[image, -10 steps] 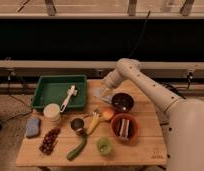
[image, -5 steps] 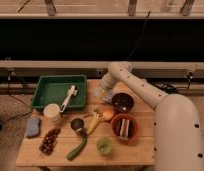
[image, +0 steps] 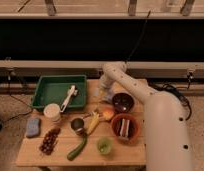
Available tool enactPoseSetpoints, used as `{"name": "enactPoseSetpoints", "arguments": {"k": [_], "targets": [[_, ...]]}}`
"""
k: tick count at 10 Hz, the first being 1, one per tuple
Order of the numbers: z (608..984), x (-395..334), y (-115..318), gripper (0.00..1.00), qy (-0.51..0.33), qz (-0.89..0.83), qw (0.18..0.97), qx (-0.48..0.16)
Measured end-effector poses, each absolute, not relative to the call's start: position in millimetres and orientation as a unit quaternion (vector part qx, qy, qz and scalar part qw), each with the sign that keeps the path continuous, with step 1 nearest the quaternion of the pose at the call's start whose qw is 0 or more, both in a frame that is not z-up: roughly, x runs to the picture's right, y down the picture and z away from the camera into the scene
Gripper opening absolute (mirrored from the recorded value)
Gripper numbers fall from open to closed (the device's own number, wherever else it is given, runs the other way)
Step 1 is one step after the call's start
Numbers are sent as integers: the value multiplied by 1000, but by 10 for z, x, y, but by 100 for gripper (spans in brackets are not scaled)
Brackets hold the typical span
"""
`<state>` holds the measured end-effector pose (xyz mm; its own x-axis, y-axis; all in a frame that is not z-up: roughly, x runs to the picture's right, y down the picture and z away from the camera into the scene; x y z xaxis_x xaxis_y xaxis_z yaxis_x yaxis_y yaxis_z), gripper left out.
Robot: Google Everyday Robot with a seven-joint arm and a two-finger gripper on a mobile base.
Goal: Place towel in plastic cup
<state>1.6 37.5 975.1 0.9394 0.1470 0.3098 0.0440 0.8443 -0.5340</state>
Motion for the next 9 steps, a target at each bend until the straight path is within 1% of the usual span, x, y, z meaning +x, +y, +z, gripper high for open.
{"name": "enactPoseSetpoints", "arguments": {"k": [3, 4, 6, 7, 8, 9], "targets": [[9835, 181, 408, 65, -160, 24, 944, -286], [9866, 254, 411, 59, -156, 24, 944, -290], [9894, 286, 431, 42, -154, 21, 943, -295], [9904, 308, 452, 28, -152, 17, 943, -297], [9904, 308, 453, 26, -152, 17, 943, -297], [9905, 337, 446, 12, -148, 14, 944, -295]]}}
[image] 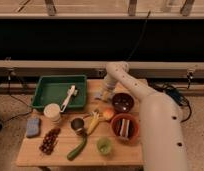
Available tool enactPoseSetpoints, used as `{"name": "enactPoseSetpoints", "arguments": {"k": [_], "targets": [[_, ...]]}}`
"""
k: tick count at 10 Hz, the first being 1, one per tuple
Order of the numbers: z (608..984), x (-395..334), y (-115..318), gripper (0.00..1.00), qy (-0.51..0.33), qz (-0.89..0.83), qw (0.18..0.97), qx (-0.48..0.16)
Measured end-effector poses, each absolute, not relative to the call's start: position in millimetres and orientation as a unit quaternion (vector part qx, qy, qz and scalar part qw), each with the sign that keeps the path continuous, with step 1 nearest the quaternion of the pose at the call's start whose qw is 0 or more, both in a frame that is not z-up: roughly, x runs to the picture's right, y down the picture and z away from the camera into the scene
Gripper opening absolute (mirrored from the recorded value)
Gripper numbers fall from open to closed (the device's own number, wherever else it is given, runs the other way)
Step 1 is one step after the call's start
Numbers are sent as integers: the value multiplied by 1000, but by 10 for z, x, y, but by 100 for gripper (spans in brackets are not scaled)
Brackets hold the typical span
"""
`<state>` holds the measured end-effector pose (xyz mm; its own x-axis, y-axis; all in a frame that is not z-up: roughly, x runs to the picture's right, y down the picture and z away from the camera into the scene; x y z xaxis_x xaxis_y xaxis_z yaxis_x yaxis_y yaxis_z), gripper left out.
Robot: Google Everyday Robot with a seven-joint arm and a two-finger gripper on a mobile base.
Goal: Place towel in plastic cup
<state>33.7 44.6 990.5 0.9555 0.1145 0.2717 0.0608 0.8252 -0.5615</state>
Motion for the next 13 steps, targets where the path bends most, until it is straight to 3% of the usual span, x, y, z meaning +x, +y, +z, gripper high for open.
{"name": "enactPoseSetpoints", "arguments": {"k": [2, 4, 7, 13], "targets": [[9889, 352, 463, 0, -148, 14, 943, -299], [9794, 352, 518, 0, -158, 5, 941, -298], [9331, 276, 480, 0, -202, -13, 935, -293], [8058, -129, 395, 0, -316, -61, 898, -298]]}}
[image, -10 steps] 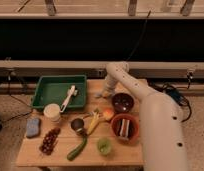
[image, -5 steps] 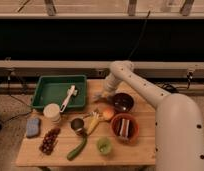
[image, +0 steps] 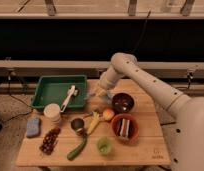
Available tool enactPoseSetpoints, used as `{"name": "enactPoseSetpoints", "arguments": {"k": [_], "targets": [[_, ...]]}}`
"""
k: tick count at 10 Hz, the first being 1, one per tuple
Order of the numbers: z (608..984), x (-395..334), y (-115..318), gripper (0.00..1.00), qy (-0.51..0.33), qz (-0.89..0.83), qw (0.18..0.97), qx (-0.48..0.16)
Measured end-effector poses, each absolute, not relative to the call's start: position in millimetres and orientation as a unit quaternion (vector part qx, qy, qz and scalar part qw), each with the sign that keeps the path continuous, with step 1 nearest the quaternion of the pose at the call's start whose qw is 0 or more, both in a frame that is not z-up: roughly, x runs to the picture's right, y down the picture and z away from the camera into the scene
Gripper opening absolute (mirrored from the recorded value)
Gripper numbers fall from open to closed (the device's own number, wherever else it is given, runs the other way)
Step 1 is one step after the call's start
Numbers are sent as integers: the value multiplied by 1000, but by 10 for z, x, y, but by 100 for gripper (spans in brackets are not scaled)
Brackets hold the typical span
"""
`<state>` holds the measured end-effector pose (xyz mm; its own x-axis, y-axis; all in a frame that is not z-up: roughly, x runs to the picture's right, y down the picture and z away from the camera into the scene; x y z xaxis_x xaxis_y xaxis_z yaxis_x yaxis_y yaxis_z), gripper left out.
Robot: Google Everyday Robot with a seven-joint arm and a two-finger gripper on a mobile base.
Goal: Place towel in plastic cup
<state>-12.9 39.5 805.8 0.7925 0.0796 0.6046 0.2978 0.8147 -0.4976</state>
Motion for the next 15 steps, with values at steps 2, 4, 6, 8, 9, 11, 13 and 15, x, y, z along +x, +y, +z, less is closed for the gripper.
{"name": "enactPoseSetpoints", "arguments": {"k": [2, 4, 6, 8, 9, 11, 13, 15], "targets": [[7707, -55, 599, 0, -335, -66, 886, -312], [7418, 114, 762, 0, -341, -70, 881, -322], [7124, 314, 1015, 0, -335, -83, 878, -332], [6945, 407, 1252, 0, -324, -99, 877, -340], [6851, 439, 1431, 0, -314, -112, 877, -346], [6770, 460, 1753, 0, -290, -135, 879, -354], [6708, 441, 1956, 0, -275, -150, 878, -362], [6544, 432, 2205, 1, -268, -168, 871, -375]]}}
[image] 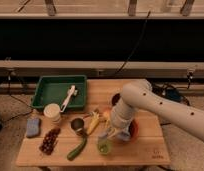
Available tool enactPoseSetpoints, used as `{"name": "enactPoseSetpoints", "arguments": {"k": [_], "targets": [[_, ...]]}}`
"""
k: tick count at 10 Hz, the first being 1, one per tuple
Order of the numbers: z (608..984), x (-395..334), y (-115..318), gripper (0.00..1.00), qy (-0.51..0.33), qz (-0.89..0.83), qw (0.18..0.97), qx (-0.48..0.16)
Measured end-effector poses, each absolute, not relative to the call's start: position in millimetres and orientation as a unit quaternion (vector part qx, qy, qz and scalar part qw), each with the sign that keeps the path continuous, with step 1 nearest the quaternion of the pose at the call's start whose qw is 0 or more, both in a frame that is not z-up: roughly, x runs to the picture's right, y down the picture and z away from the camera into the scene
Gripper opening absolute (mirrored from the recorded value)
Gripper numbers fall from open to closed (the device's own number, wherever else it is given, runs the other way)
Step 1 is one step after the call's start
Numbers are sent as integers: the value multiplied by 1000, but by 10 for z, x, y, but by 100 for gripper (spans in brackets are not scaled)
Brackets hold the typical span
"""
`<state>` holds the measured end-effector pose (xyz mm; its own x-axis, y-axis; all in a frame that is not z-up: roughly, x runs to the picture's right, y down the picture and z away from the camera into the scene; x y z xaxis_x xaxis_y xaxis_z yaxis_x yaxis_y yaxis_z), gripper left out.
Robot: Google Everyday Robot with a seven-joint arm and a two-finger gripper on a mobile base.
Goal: Place towel in plastic cup
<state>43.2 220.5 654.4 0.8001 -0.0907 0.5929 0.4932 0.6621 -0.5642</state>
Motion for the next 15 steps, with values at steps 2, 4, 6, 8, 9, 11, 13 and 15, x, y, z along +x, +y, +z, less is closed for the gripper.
{"name": "enactPoseSetpoints", "arguments": {"k": [2, 4, 6, 8, 9, 11, 13, 15], "targets": [[6418, 397, 2390, 13, -270, -182, 863, -387], [6360, 333, 2573, 35, -280, -197, 848, -404], [6389, 204, 2683, 53, -292, -208, 836, -415], [6445, -57, 2830, 75, -305, -222, 821, -429], [6473, -151, 2873, 79, -309, -225, 817, -432], [6537, -317, 2906, 80, -318, -229, 809, -437], [6620, -380, 2768, 80, -322, -223, 815, -428], [6763, -380, 2467, 80, -323, -211, 830, -402]]}}
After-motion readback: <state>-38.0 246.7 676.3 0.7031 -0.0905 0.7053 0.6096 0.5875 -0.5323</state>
